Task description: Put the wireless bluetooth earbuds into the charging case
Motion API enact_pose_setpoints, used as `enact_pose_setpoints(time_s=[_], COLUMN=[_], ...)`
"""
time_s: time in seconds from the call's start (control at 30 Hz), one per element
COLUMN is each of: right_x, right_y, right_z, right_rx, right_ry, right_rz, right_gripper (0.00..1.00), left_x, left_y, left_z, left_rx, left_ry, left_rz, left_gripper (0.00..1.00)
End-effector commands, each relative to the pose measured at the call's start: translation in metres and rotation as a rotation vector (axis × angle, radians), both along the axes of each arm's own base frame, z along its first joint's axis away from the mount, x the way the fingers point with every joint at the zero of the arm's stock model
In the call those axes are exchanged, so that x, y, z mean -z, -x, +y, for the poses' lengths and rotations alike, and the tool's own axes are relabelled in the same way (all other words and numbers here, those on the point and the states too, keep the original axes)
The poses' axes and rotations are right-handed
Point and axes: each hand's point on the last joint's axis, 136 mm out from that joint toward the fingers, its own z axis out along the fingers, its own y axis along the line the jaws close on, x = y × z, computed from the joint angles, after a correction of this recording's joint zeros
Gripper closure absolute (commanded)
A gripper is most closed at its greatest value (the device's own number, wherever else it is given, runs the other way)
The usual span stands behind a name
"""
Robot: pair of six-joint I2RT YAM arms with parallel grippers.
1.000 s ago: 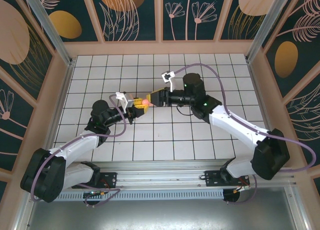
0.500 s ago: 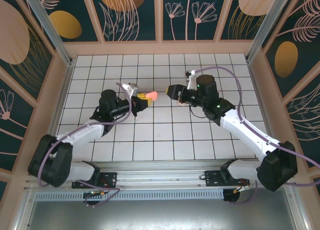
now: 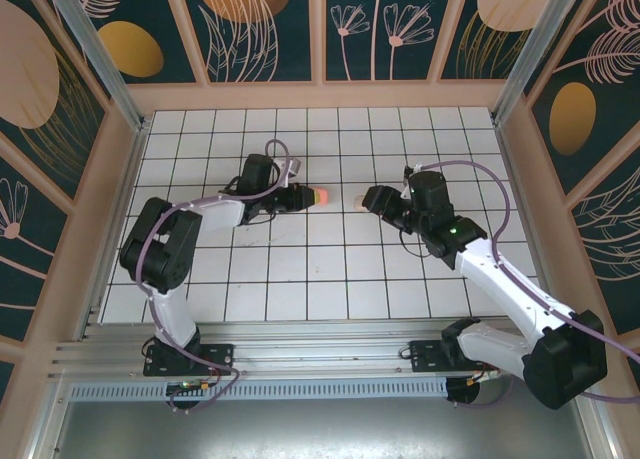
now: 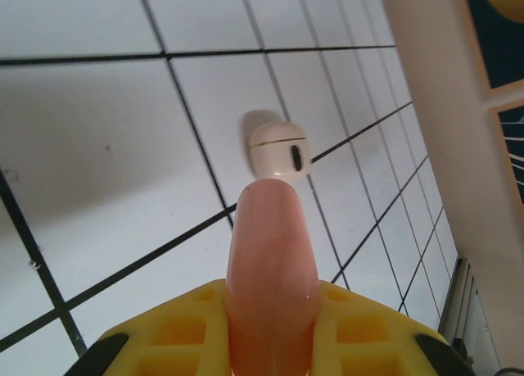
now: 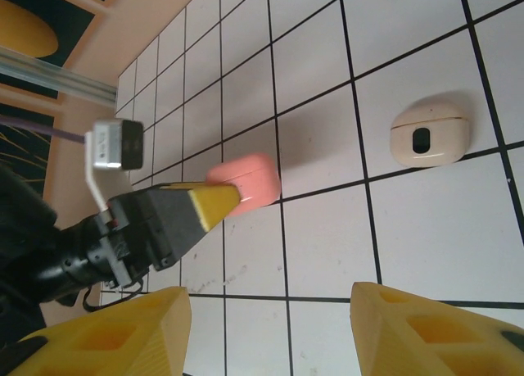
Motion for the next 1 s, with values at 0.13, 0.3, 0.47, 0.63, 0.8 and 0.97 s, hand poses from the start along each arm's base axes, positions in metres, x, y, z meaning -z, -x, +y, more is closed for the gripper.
enact_pose_setpoints(time_s=[0.13, 0.3, 0.47, 0.63, 0.8, 0.97], right_x=[0.010, 0.010, 0.011, 0.013, 0.012, 0.010], right_y=[-0.002, -0.004, -0.003, -0.002, -0.002, 0.000], right_z=[-0.004, -0.007, -0.008, -0.008, -0.009, -0.014], right_rx=[0.025, 0.040, 0.040, 0.041, 0.044, 0.055], right_ry=[0.015, 0.023, 0.026, 0.025, 0.027, 0.043], right_rz=[0.021, 0.010, 0.012, 0.018, 0.019, 0.014], right_gripper=[0.46, 0.46, 0.46, 0.47, 0.47, 0.46], left_x=[0.030, 0.042, 0.048, 0.053, 0.060, 0.066], left_y=[-0.003, -0.007, -0.012, -0.013, -0.013, -0.013], left_z=[-0.008, -0.013, -0.022, -0.030, -0.031, -0.021], left_rx=[-0.009, -0.018, -0.021, -0.010, -0.010, -0.027], left_ry=[-0.012, -0.026, -0.018, -0.018, -0.035, -0.112], left_rz=[0.184, 0.210, 0.226, 0.241, 0.251, 0.235], left_gripper=[0.83, 0.79, 0.78, 0.74, 0.66, 0.58])
